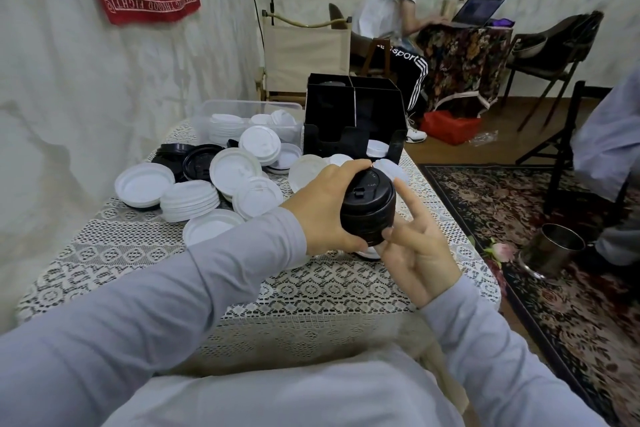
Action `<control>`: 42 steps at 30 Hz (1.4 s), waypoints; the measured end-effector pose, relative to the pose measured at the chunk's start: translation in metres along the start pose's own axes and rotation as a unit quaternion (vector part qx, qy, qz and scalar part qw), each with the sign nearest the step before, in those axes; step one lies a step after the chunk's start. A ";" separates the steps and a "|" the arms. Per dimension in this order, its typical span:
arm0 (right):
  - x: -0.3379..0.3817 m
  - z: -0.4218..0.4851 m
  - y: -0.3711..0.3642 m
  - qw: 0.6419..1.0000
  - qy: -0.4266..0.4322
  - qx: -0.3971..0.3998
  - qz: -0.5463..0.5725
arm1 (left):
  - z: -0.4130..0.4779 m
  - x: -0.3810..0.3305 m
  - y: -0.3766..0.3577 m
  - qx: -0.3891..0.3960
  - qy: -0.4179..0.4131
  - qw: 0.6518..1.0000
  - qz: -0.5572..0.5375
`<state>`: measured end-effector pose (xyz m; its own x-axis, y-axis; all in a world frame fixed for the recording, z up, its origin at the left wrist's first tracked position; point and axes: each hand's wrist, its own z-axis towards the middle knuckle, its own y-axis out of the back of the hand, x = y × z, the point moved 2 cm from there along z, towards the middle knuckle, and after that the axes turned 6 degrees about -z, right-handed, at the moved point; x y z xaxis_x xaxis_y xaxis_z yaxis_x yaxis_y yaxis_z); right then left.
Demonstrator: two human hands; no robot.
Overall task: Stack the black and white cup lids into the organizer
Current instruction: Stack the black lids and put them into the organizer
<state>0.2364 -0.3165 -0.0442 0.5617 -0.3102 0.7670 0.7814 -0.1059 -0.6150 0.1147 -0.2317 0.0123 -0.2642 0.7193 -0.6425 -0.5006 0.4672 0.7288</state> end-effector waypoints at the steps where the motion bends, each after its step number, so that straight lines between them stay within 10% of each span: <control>1: 0.000 0.000 -0.002 1.000 -0.007 -0.001 0.011 | 0.000 0.000 0.000 0.001 -0.002 1.000 0.003; 24: 0.000 0.001 -0.024 0.978 -0.132 0.053 0.151 | -0.009 0.011 0.007 0.011 -0.021 0.999 0.036; 29: 0.008 0.004 -0.016 0.988 -0.135 -0.057 -0.042 | -0.010 0.018 0.011 -0.007 -0.027 0.999 0.036; 34: 0.036 0.010 0.010 0.923 -0.026 -0.204 -0.324 | -0.012 0.032 0.021 -0.044 -0.006 0.998 0.050; 42: 0.022 0.023 -0.021 0.940 -0.167 -0.078 -0.287 | -0.006 0.023 0.013 -0.015 -0.005 0.996 0.087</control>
<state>0.2387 -0.2991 -0.0096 0.1337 0.1509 0.9795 0.9470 -0.3106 -0.0814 0.0968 -0.2120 0.0057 -0.3415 0.7925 -0.5053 -0.4733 0.3195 0.8209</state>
